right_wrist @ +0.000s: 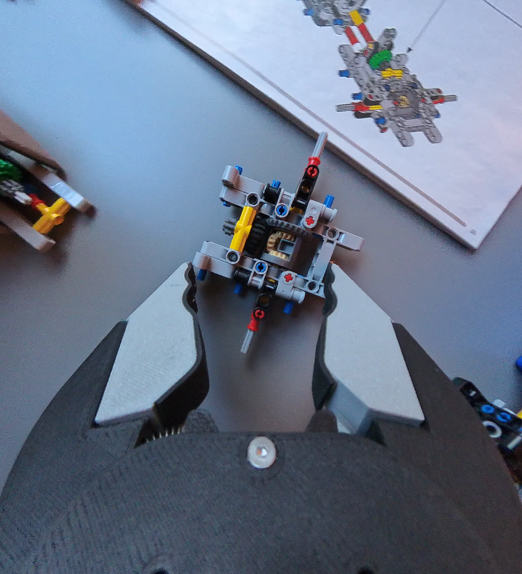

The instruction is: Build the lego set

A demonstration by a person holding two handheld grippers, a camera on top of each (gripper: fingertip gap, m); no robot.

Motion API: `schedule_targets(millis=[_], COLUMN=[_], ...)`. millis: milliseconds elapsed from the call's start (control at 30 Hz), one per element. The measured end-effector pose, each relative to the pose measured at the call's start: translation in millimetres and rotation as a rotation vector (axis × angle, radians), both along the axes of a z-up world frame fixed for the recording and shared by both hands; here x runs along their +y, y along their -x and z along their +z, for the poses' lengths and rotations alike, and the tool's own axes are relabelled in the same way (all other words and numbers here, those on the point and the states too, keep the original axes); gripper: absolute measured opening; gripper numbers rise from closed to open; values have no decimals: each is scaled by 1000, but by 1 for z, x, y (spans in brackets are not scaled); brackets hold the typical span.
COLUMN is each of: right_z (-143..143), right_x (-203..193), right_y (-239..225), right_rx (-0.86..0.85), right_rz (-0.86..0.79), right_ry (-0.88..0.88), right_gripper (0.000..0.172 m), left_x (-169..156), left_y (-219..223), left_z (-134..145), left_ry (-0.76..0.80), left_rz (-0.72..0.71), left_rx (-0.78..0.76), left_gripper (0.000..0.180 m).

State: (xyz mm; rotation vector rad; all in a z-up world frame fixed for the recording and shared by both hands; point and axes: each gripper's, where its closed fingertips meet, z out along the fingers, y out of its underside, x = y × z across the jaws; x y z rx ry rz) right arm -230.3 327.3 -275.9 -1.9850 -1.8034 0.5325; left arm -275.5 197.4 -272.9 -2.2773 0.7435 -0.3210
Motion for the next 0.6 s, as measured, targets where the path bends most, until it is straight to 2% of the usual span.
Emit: schedule_targets(millis=[500,600], right_z=[3,6], right_x=[-79,-89], right_y=[-39,-43], right_rx=[23,34], right_rz=[-7,-13], right_ry=[64,64], right_gripper=[80,84], left_x=[1,1], left_y=[1,1], left_z=[0,0], left_ry=[-6,-7], left_rz=[8,9], left_rx=[-3,-2], left_gripper=[39,39])
